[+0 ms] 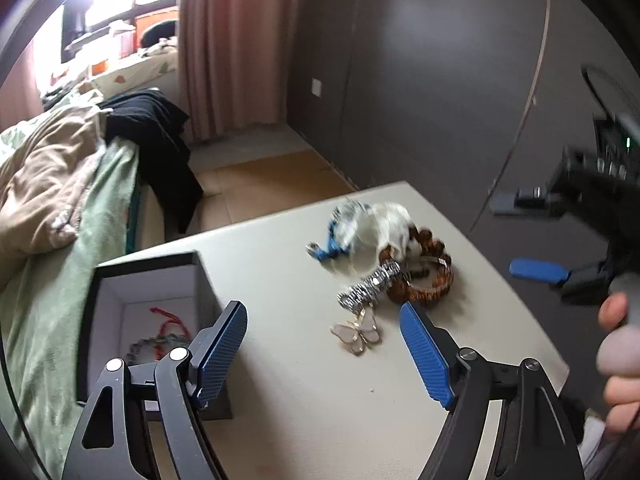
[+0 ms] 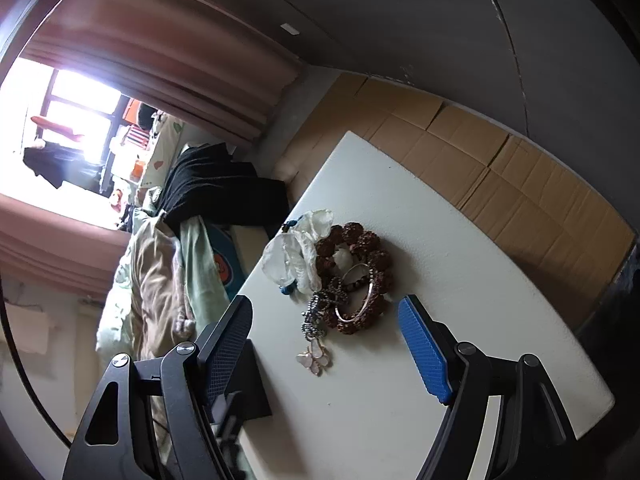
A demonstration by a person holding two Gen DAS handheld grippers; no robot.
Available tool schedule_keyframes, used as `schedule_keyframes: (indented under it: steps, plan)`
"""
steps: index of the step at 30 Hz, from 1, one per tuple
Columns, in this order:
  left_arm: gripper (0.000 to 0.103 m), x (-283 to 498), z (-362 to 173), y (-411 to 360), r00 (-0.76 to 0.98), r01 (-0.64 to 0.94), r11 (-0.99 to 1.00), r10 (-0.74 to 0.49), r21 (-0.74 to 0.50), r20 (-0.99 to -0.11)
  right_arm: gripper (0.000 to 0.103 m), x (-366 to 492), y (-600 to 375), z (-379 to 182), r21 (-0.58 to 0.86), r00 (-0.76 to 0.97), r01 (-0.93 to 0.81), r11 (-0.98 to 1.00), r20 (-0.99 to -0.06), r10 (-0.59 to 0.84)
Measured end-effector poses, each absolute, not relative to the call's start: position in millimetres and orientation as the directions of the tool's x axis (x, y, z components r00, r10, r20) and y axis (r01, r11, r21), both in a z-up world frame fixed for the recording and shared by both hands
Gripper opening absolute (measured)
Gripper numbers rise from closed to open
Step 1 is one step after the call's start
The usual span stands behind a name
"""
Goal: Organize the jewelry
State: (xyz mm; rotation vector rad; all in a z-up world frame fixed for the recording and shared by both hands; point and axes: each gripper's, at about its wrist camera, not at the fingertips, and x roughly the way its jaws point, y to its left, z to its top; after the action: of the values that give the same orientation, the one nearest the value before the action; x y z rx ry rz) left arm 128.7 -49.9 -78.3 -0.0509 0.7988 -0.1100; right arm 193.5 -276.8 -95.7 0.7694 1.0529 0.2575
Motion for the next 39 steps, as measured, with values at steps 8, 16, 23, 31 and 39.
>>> schedule_keyframes:
  steps: [8, 16, 23, 31, 39]
  plan:
    - [0.077, 145, -102, -67, 0.639, 0.116, 0.989, -0.144, -0.09, -0.756, 0.076, 200, -285, -106, 0.675, 0.44, 0.199, 0.71, -0.709, 0.551]
    - [0.077, 155, -119, -82, 0.626, 0.106, 0.994, -0.08, -0.017, -0.775, 0.076, 201, -292, -104, 0.652, 0.43, 0.208, 0.729, -0.731, 0.531]
    - [0.068, 161, -133, -86, 0.609, 0.082, 0.996, -0.035, 0.02, -0.793, 0.076, 203, -285, -106, 0.643, 0.401, 0.188, 0.742, -0.74, 0.54]
    - [0.043, 165, -138, -81, 0.592, 0.085, 0.996, -0.072, -0.027, -0.803, 0.076, 206, -282, -111, 0.623, 0.388, 0.191, 0.758, -0.757, 0.525]
    - [0.043, 161, -117, -66, 0.624, 0.074, 0.994, -0.11, -0.081, -0.774, 0.076, 210, -267, -118, 0.637, 0.362, 0.161, 0.754, -0.749, 0.555]
